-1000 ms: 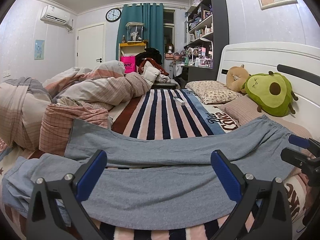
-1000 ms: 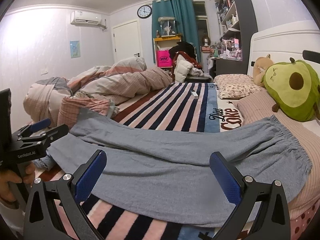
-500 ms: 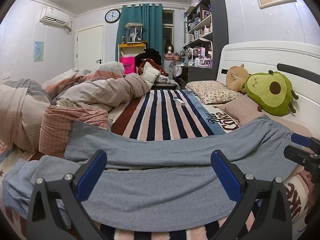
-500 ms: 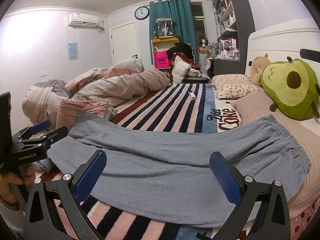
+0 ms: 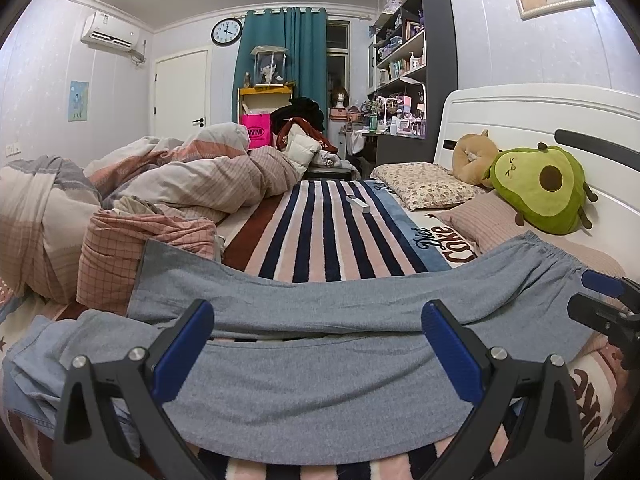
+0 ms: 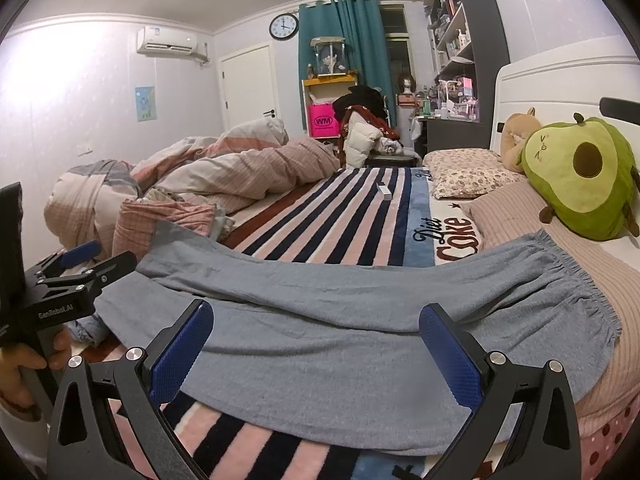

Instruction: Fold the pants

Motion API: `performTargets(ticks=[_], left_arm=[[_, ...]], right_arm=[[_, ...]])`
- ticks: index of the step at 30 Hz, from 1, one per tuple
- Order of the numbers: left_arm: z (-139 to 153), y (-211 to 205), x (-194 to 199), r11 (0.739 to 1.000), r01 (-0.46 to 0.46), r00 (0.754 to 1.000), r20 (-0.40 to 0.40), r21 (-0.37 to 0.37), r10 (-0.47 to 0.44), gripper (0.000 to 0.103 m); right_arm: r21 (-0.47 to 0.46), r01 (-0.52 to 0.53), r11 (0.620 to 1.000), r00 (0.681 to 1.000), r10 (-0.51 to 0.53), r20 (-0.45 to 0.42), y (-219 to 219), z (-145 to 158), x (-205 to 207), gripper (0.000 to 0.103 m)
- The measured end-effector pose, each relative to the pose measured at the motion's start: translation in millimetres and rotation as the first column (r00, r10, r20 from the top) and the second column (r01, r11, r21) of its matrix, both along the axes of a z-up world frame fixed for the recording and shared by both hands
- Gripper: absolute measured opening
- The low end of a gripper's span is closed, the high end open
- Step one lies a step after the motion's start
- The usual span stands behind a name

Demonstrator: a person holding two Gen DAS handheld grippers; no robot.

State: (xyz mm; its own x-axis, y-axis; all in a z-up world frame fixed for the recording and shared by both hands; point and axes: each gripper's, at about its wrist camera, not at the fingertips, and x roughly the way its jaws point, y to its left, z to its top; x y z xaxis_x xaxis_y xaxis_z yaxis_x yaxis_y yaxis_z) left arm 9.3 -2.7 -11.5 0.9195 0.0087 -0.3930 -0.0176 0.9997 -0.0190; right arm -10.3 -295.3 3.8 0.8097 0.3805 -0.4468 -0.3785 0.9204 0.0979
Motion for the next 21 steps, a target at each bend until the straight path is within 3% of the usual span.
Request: performTargets(ticks=[21], left_arm=[[-5.0, 3.4, 5.5, 1.000, -0.008, 1.000, -0.027, 0.007, 0.008, 0.102]], right_arm=[[0.018, 0.052, 0.999, 0.999, -0.052, 0.011, -8.1, -4.0, 0.1, 0.102]])
